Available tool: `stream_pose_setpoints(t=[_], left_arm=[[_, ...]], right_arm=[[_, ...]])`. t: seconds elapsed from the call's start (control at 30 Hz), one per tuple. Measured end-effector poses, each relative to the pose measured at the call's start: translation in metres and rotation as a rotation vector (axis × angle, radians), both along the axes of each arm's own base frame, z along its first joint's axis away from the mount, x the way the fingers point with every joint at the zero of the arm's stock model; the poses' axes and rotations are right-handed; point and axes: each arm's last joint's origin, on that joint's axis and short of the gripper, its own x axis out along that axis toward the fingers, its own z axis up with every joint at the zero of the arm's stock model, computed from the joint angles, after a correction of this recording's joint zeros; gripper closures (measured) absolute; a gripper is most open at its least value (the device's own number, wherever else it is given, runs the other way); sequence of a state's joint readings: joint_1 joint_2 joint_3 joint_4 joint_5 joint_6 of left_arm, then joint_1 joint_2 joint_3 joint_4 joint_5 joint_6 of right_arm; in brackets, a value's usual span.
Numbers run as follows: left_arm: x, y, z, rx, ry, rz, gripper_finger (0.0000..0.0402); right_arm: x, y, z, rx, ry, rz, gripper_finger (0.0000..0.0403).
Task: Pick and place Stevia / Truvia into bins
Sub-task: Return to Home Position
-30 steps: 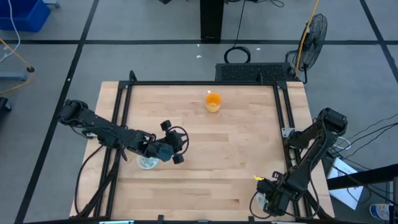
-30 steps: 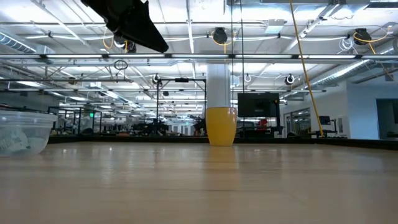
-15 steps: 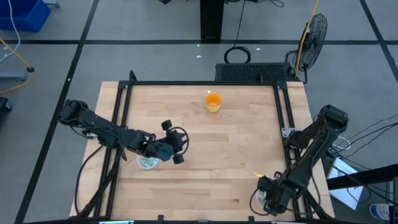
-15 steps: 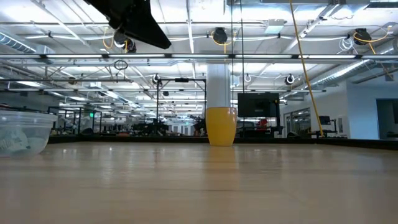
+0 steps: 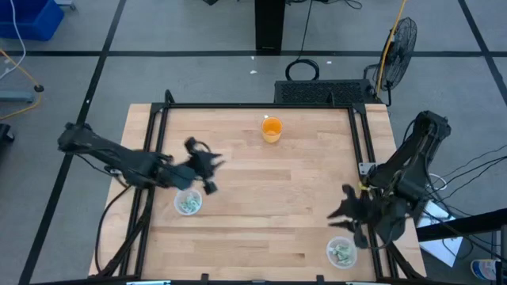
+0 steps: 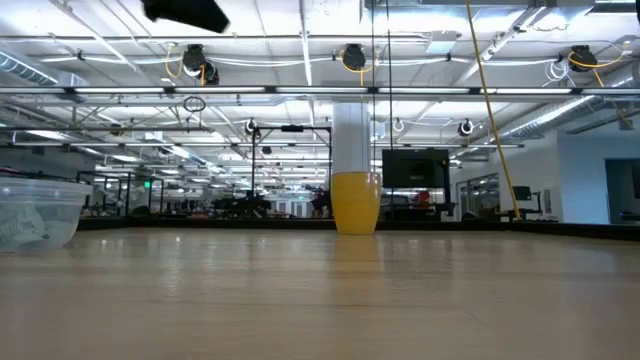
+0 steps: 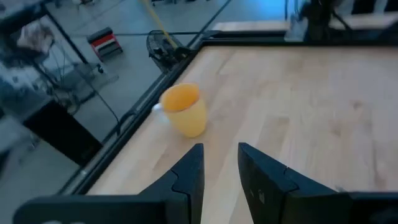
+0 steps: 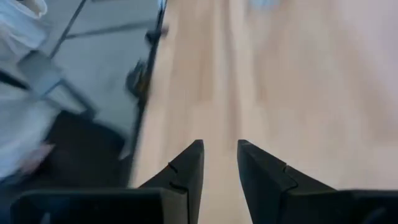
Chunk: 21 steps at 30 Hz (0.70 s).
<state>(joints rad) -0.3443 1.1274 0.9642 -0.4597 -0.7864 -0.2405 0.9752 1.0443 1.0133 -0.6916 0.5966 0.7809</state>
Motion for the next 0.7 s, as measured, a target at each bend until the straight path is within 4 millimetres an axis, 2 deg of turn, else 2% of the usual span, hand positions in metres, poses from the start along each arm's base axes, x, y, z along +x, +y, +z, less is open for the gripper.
stream_pose_setpoints(t=[0.1,0.23,0.3,0.5,0.7], left_arm=[[-0.034,0.012,0.016,-0.073,-0.044,0.039,0.0298],[-0.073,0.026,0.020,-0.167,-0.104,0.088,0.0298],[-0.086,0.030,0.010,-0.213,-0.137,0.110,0.0298],[-0.107,0.037,-0.043,-0.276,-0.240,0.127,0.0298],[-0.125,0.043,-0.069,-0.345,-0.381,0.092,0.0298]], right_arm=[[-0.003,-0.014,0.008,-0.134,-0.150,-0.012,0.0309],[-0.012,-0.039,0.008,-0.124,-0.231,-0.040,0.0310],[-0.019,-0.051,0.002,-0.108,-0.280,-0.046,0.0311],[-0.037,-0.080,-0.029,-0.025,-0.499,-0.042,0.0312],[-0.052,-0.098,-0.063,0.024,-0.644,-0.044,0.0312]])
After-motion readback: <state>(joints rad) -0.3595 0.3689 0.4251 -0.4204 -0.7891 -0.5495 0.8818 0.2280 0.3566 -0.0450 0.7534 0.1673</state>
